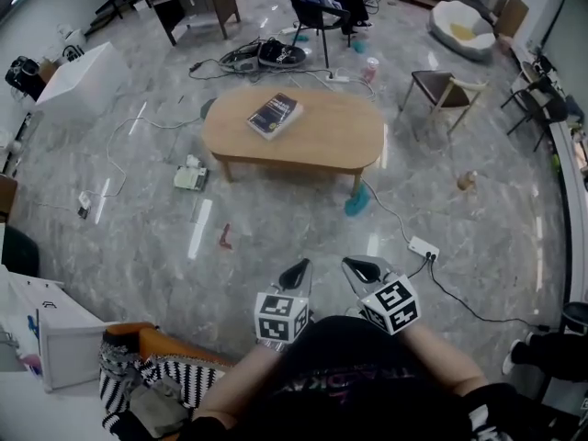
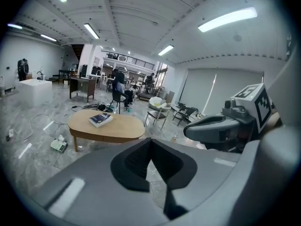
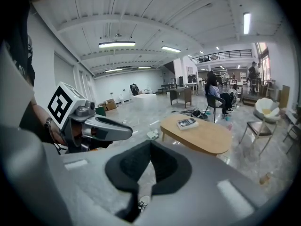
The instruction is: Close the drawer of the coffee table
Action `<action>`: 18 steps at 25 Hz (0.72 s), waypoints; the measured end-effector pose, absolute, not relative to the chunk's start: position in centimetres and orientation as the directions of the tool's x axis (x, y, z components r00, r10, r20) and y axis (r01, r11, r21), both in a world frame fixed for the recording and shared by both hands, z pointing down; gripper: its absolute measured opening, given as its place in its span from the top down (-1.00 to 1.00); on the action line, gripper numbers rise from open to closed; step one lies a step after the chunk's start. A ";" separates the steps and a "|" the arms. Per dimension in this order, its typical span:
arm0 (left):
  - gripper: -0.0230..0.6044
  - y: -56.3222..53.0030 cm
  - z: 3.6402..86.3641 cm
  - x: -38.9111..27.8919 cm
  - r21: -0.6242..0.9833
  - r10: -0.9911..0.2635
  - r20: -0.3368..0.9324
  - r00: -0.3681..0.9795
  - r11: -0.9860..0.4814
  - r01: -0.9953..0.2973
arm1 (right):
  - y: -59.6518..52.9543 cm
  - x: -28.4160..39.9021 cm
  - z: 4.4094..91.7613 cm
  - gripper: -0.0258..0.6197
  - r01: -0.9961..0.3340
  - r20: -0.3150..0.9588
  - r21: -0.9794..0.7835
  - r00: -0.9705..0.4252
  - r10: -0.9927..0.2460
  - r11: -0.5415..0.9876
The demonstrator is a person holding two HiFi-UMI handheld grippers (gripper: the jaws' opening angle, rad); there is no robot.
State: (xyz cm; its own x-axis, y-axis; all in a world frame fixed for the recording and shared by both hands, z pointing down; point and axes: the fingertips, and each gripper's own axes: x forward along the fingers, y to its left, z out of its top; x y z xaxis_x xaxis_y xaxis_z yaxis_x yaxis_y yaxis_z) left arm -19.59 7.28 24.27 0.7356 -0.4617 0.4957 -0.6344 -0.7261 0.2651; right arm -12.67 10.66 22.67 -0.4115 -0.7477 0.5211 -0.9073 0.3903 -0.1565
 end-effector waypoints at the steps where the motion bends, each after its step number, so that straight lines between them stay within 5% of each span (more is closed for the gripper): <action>1: 0.91 8.1 24.3 -18.9 0.261 -0.462 0.499 0.733 -0.726 -0.636 | 11.5 -12.2 22.8 0.92 -0.902 0.520 -0.162 -0.423 -0.742 0.401; 18: 0.91 18.8 26.4 -11.3 0.303 -0.457 0.551 0.698 -0.670 -0.677 | 21.3 -6.8 25.6 0.92 -0.809 0.538 -0.258 -0.574 -0.618 0.527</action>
State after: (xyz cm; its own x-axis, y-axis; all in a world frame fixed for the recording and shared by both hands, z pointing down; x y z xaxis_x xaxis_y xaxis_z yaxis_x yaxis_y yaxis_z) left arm -11.29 18.79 26.39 0.6982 -0.4566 0.5513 -0.6774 -0.6705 0.3027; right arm -6.75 21.26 25.56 -0.5740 -0.6176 0.5377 -0.8094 0.5274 -0.2583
